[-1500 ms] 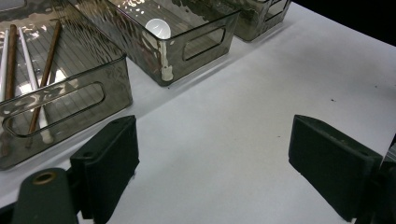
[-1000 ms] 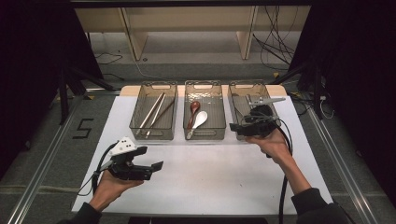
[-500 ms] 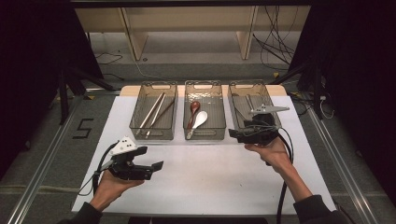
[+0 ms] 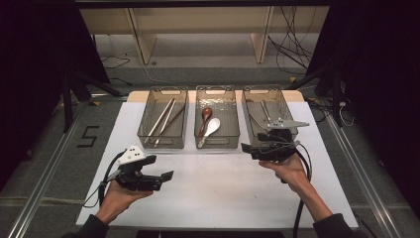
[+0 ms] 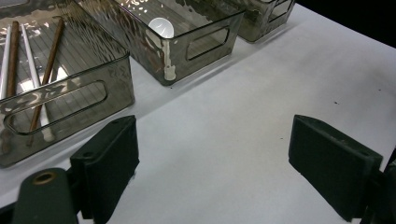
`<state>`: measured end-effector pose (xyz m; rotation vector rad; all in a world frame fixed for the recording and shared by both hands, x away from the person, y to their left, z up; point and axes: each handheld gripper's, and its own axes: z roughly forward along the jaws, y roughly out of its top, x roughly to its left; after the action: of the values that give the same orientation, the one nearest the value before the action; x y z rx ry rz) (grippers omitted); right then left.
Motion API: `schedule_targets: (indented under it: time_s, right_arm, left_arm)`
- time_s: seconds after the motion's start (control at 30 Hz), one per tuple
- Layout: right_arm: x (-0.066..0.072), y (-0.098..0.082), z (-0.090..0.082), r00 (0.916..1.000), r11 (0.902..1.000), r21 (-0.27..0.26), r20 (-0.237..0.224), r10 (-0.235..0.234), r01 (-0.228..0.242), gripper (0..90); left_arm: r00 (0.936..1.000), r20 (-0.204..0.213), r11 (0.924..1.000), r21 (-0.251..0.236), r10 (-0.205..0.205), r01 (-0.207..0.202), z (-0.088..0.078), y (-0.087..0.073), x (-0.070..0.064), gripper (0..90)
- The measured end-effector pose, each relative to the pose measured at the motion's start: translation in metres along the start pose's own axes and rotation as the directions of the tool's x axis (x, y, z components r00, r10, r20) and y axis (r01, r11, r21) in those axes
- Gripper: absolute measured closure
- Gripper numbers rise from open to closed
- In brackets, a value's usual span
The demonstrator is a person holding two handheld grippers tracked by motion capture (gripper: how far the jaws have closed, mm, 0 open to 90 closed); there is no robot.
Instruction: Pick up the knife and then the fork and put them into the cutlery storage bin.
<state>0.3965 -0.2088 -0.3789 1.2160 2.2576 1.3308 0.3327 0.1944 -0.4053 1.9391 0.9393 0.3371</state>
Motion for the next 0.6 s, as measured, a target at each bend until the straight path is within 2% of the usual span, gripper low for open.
schedule_targets:
  time_s: [0.27,0.6]
  right_arm:
    - [0.006,-0.015,-0.008,1.0,0.9995,-0.032,-0.002,0.0,0.0,23.0]
    - [0.014,-0.036,-0.018,0.9998,0.9994,-0.036,-0.017,0.002,-0.003,22.1]
  left_arm:
    - [1.0,0.001,0.9999,-0.01,-0.004,0.004,-0.004,-0.002,0.001,15.3]
    - [1.0,0.003,0.9999,-0.012,0.004,-0.004,-0.004,-0.001,0.0,15.3]
